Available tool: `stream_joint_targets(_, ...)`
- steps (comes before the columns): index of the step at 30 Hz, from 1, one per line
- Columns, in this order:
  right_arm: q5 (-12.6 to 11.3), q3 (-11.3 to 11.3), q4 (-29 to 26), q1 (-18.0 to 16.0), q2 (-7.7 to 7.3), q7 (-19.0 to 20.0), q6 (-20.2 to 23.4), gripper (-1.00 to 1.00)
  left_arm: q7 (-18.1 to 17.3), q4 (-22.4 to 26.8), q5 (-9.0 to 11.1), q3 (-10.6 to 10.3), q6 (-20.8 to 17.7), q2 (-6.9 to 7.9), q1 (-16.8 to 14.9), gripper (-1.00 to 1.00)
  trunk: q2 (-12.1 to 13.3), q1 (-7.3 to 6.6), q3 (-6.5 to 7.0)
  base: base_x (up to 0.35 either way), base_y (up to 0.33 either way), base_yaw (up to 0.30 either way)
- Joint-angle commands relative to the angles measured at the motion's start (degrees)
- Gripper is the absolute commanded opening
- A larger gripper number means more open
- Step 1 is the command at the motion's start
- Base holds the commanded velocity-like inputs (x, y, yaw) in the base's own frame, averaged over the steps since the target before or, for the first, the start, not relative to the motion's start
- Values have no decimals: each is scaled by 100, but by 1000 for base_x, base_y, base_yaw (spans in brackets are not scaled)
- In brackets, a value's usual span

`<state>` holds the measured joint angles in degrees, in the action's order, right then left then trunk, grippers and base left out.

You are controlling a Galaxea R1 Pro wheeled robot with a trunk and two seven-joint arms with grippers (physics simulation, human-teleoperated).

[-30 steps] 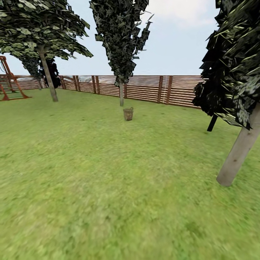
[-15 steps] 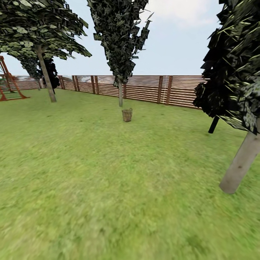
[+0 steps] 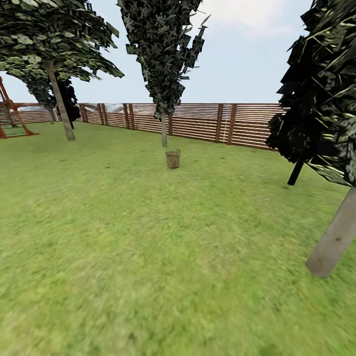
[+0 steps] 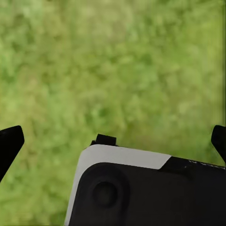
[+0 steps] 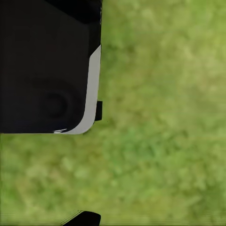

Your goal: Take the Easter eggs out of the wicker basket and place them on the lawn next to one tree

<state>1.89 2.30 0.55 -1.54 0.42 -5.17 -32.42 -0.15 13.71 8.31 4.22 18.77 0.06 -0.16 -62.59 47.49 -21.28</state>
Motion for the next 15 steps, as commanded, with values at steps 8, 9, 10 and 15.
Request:
stream_joint_targets(8,22,25,6,-4,2,-46,-10,100,-2,-7,39,8,13,2,-2,100,-3,3,-6,321,-73,0)
stream_joint_targets(9,22,25,6,-4,2,-48,-10,100,-2,-4,39,8,13,2,-2,100,-3,3,-6,321,-73,0)
stream_joint_targets(10,22,25,6,-4,2,-48,-10,100,-2,-4,38,8,13,1,-2,100,-3,3,-6,321,-73,0)
stream_joint_targets(15,22,25,6,-4,2,-47,-11,100,-2,-3,31,0,13,-6,-2,100,-3,3,-6,321,-67,0)
